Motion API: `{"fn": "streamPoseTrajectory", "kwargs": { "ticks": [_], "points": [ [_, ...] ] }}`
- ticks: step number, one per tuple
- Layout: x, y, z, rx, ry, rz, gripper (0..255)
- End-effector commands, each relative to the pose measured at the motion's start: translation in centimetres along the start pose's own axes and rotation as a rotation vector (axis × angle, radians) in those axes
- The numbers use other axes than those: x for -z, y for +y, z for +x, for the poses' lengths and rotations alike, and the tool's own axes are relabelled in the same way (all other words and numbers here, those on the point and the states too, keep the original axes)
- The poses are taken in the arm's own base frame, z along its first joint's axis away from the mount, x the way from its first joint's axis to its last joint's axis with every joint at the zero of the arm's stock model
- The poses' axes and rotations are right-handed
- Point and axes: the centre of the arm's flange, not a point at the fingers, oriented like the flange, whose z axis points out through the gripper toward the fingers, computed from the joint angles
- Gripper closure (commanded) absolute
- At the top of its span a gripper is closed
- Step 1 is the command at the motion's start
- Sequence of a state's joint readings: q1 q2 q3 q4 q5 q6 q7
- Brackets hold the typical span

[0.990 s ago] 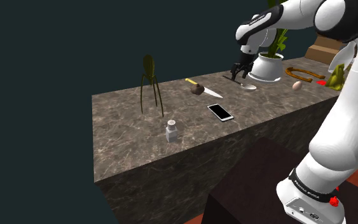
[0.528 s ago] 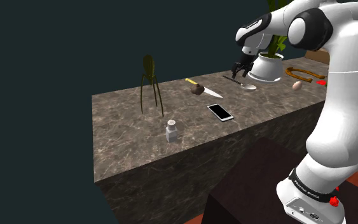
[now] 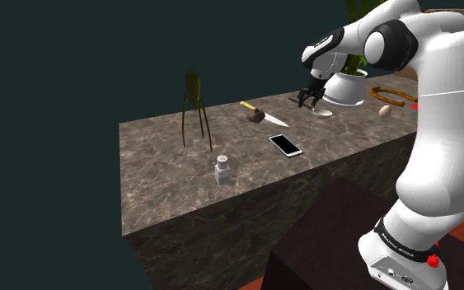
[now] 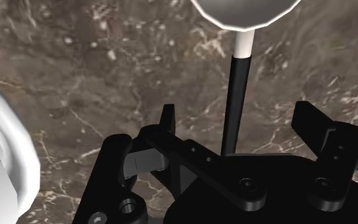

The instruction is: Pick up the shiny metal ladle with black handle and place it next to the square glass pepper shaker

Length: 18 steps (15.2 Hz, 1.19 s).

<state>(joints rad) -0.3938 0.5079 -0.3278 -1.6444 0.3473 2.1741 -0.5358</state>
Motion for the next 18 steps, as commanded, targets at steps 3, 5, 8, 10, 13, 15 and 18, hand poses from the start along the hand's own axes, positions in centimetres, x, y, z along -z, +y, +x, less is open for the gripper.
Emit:
{"fn": "streamPoseTrajectory", "kwargs": {
  "ticks": [3,5,8,10,13,15,18],
  "points": [
    [-0.44,0.01,0.0,0.0,0.001,0.0,0],
    [-0.44,0.01,0.0,0.0,0.001,0.0,0],
    [-0.43,0.0,0.0,0.0,0.0,0.0,255],
    [-0.43,0.0,0.0,0.0,0.0,0.0,255],
    [-0.44,0.03,0.01,0.0,0.001,0.0,255],
    [-0.42,0.02,0.0,0.0,0.001,0.0,255],
    [0.09,-0.05,0.05,0.0,0.001,0.0,255]
  ]
}}
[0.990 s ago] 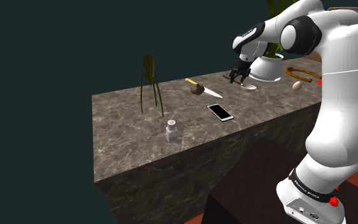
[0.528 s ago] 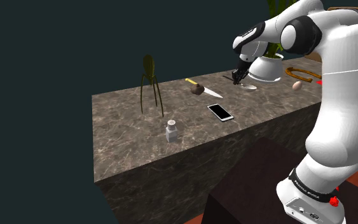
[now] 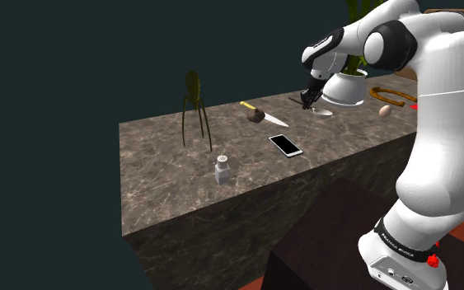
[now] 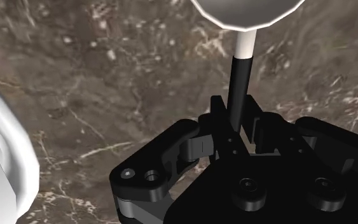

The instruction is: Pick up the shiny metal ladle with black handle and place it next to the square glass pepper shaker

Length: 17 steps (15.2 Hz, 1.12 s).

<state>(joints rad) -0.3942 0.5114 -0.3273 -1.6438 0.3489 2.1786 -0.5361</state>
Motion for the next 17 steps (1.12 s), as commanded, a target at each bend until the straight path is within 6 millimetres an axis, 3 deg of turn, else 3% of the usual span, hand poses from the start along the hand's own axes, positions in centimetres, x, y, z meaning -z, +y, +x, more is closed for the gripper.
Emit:
{"fn": "streamPoseTrajectory", "kwargs": {
  "ticks": [1,17],
  "points": [
    [0.8,-0.1,0.1,0.001,-0.001,0.001,255],
    [9.1,-0.9,1.0,0.001,-0.001,0.001,255]
  ]
}}
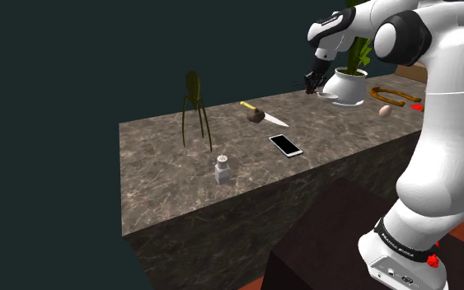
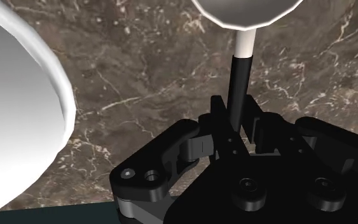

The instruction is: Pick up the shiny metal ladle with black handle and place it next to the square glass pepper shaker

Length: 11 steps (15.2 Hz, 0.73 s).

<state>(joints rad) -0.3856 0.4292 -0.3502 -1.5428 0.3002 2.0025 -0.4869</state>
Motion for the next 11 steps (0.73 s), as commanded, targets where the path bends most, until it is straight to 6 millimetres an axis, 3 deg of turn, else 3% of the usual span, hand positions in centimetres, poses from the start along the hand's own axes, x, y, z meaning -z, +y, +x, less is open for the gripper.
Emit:
{"fn": "streamPoseTrajectory", "kwargs": {
  "ticks": [1,11],
  "points": [
    [1.1,0.0,0.2,0.0,0.0,0.0,255],
    [6.3,-0.5,0.8,0.0,0.0,0.0,255]
  ]
}}
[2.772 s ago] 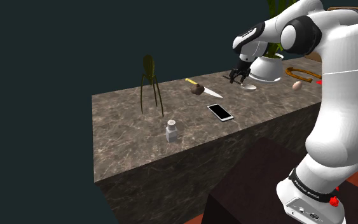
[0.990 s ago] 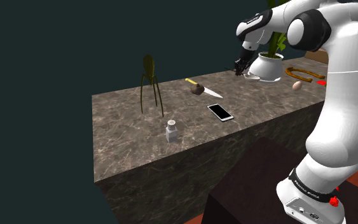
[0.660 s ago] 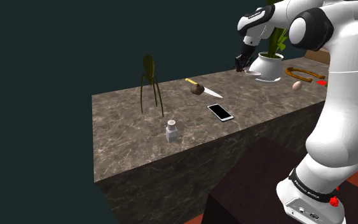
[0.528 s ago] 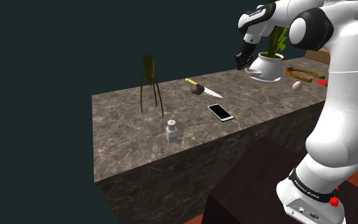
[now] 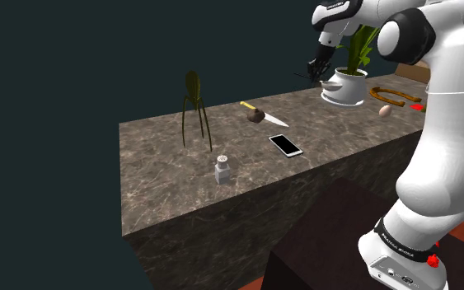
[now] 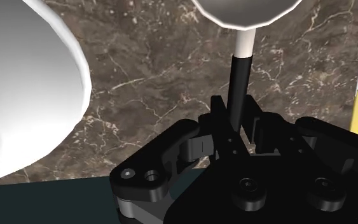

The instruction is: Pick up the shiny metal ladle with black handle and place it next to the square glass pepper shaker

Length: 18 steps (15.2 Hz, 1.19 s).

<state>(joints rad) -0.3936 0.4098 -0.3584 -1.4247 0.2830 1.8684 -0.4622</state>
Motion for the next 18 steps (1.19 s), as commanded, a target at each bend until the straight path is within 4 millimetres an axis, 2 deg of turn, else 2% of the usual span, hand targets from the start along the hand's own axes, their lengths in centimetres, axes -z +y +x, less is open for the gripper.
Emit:
{"fn": "streamPoseTrajectory", "kwargs": {
  "ticks": [1,3,18],
  "points": [
    [1.1,-0.2,0.1,0.0,0.0,0.0,255],
    [1.8,-0.2,0.2,0.0,0.0,0.0,255],
    [0.9,-18.5,-7.3,0.0,0.0,0.0,255]
  ]
}}
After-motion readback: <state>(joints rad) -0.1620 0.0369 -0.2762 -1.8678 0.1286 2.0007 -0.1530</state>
